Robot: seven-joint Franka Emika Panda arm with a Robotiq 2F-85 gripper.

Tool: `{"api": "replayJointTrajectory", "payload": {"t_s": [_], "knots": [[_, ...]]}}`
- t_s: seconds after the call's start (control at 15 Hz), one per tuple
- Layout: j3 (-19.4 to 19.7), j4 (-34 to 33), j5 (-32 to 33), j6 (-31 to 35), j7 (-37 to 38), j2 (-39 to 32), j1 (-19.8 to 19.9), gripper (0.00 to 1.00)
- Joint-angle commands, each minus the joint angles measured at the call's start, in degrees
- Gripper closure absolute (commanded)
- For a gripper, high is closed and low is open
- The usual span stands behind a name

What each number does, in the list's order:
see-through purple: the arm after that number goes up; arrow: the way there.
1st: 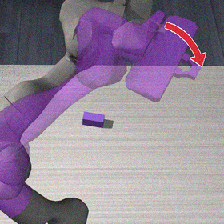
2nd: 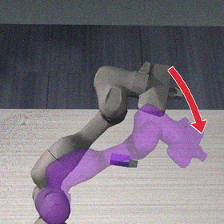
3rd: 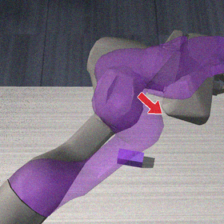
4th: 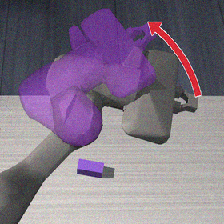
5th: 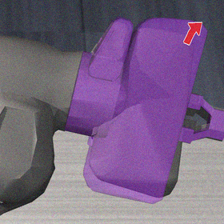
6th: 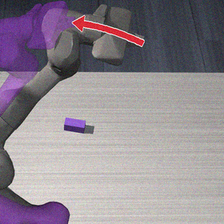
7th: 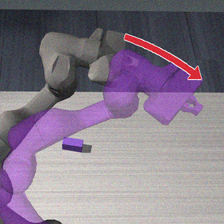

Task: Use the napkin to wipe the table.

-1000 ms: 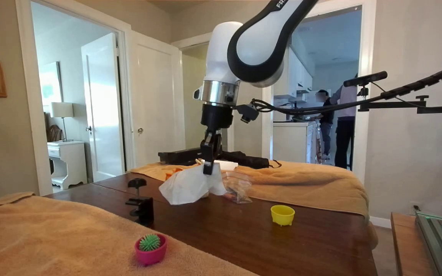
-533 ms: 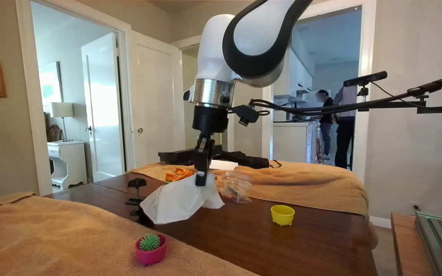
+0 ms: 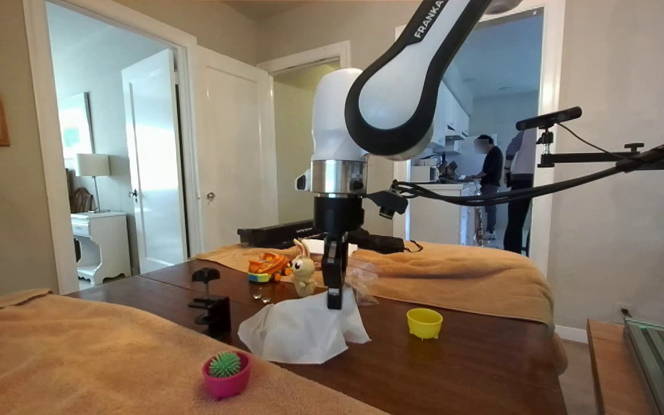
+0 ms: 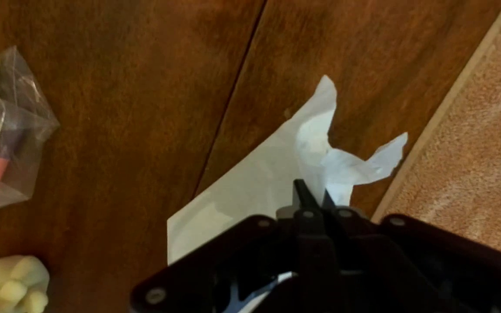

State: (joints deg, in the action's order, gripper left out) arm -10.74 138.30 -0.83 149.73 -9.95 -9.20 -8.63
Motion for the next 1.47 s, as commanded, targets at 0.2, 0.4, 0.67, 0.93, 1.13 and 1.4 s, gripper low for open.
{"api": "replayJointTrajectory", "payload": {"t_s": [0.2, 0.4, 0.67, 0.93, 1.13, 1.4], "knots": [[2.76, 0.48, 1.11, -0.38, -0.63, -2.59, 2.57, 1.0], [4.64, 0.27, 2.47, -0.56, 0.12, -2.68, 3.51, 1.0], [6.66, -0.25, 2.81, -0.82, 0.56, -1.96, 4.86, 1.0], [7.4, -0.38, 3.22, -0.22, 1.22, -0.91, 5.02, 1.0], [6.22, -0.13, 1.93, 0.19, 0.23, 1.24, 4.58, 1.0], [3.55, 0.36, 0.44, 1.05, -0.85, 5.58, 3.31, 1.0]]}}
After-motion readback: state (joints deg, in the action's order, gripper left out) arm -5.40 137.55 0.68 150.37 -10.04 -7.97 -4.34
